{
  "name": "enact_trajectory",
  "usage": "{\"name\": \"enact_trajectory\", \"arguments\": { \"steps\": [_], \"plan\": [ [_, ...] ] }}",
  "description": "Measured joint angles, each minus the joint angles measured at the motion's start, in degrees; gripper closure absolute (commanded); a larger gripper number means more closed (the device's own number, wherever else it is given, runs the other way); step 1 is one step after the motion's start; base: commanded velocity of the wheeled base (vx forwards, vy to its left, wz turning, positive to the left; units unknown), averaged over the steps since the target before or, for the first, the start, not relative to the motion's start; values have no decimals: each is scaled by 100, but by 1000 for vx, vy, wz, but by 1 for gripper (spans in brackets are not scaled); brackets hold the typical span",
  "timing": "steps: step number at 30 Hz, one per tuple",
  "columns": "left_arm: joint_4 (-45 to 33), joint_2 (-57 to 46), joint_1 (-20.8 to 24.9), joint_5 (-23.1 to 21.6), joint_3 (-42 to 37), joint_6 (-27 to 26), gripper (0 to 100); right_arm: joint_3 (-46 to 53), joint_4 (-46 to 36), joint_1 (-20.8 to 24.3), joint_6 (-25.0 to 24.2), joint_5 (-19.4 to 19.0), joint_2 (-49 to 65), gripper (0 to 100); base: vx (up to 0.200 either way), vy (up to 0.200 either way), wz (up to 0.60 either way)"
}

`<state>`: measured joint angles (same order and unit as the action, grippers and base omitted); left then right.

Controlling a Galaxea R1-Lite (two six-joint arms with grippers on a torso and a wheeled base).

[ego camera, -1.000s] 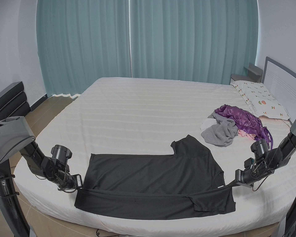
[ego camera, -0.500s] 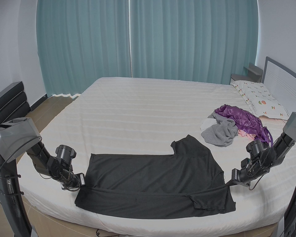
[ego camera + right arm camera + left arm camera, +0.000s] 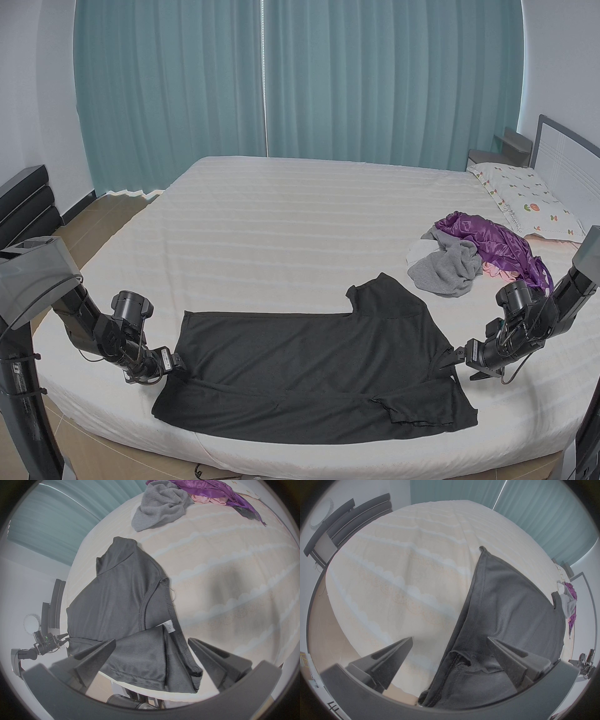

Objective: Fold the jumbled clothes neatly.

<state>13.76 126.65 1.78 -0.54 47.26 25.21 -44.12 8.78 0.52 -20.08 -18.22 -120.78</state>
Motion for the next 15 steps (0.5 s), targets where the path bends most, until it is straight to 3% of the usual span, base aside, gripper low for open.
{"name": "enact_trajectory", "arguments": {
  "steps": [6,15],
  "plan": [
    [-2,-221,-77,-129,2,119,0,24,628,85,-545,-6,107,0,0,0,0],
    [-16,-495,-279,-490,325,295,0,349,2648,358,-1837,-11,111,0,0,0,0]
  ]
}}
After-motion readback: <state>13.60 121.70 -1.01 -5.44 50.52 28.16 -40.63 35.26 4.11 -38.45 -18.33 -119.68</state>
